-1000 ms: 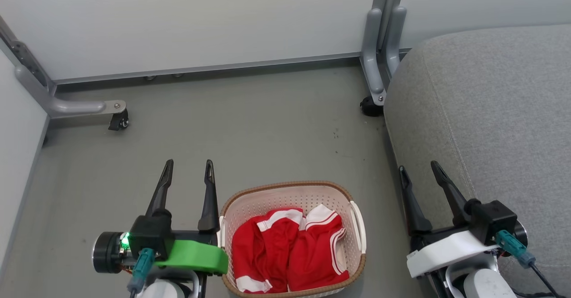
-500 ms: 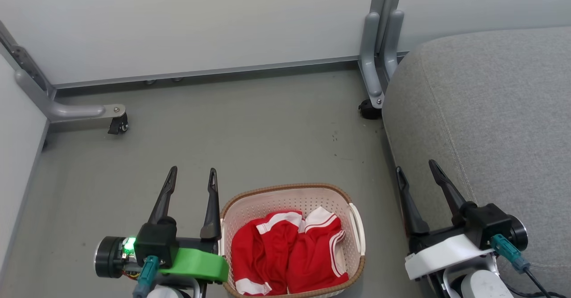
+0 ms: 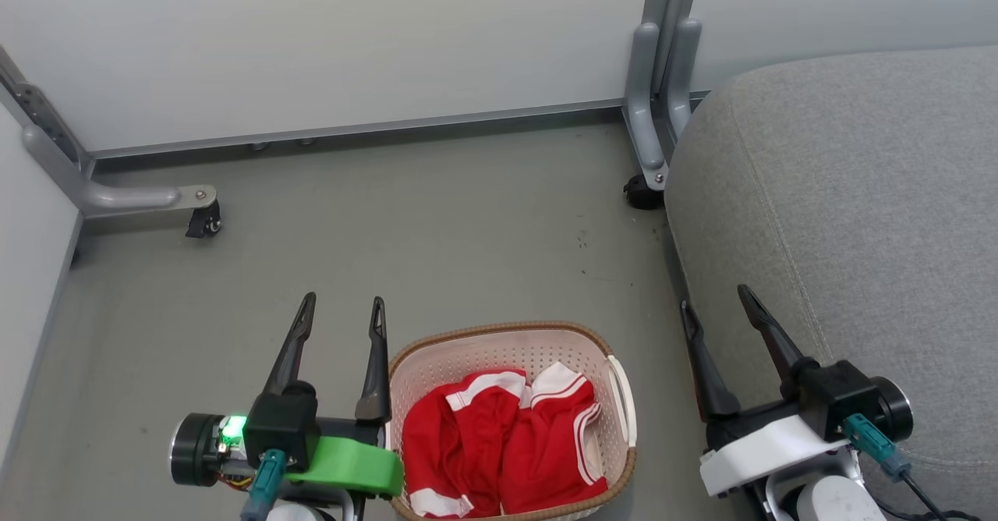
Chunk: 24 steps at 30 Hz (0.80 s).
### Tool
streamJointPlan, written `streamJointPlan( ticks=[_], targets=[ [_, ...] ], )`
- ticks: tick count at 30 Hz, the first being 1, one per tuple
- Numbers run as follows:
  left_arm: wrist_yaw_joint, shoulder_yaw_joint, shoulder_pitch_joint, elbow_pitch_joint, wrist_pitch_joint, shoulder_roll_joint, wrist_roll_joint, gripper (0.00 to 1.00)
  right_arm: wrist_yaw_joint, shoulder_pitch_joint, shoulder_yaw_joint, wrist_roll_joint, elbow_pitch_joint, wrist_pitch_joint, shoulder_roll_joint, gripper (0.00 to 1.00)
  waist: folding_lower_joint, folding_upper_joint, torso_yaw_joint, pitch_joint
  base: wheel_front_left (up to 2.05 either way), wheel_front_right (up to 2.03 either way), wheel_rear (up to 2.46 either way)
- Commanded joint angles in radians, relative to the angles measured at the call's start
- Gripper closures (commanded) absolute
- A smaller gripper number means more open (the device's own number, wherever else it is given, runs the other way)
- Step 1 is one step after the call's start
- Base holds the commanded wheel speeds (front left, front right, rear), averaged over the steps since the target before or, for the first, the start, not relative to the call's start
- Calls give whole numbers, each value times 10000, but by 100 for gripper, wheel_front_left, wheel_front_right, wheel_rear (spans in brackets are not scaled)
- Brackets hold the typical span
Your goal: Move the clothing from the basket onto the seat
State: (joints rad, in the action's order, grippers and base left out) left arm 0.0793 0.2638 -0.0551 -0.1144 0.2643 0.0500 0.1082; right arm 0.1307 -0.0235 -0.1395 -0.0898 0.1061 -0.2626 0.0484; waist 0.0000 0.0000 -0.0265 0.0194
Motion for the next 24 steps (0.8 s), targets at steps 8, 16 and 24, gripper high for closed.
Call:
streamJointPlan(
  ticks=[8,16,24],
  targets=[
    [-158,40,18,268,4,15,332,0,1,52,130,139,-23,-34,38,0,0,0,14,195,0,0,0],
    [-293,313,-549,48,4,18,-187,0,1,-395,331,169,-288,-34,40,0,0,0,-87,1308,0,0,0],
    [-744,1059,-1779,-1224,0,272,-1372,0,1,-1222,807,185,-557,-32,34,0,0,0,-525,2995,0,0,0]
  ],
)
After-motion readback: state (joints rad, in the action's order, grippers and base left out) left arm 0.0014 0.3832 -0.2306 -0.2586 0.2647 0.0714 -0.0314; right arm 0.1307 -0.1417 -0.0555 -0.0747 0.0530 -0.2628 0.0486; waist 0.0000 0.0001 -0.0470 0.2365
